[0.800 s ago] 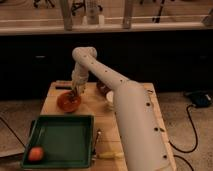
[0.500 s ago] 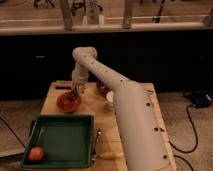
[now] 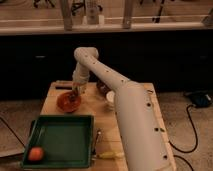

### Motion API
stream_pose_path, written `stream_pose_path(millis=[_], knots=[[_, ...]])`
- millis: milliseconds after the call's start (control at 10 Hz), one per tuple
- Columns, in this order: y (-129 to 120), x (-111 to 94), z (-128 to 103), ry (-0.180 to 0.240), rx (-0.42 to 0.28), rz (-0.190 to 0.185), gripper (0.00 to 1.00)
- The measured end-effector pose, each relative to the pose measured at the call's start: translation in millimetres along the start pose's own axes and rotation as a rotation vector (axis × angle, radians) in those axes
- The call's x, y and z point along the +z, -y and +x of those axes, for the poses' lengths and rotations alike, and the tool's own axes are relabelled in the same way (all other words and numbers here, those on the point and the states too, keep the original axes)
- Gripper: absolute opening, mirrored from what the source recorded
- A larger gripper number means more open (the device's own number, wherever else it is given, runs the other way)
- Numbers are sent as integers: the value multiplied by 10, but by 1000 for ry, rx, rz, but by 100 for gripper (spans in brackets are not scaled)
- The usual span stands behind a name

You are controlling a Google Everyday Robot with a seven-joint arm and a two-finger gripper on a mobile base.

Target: Place grapes in red bowl

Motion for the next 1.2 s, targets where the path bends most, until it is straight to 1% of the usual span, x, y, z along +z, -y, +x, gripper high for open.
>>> stream_pose_path(millis=[200,500,600,700,1200], knots=[[38,47,-50,2,-13,-13,35],[27,83,-47,2,-14,-29,67],[35,96,-56,3,-16,-32,75],[43,115,-61,5,-17,-37,80],[34,147,-35,11,-15,-55,80]])
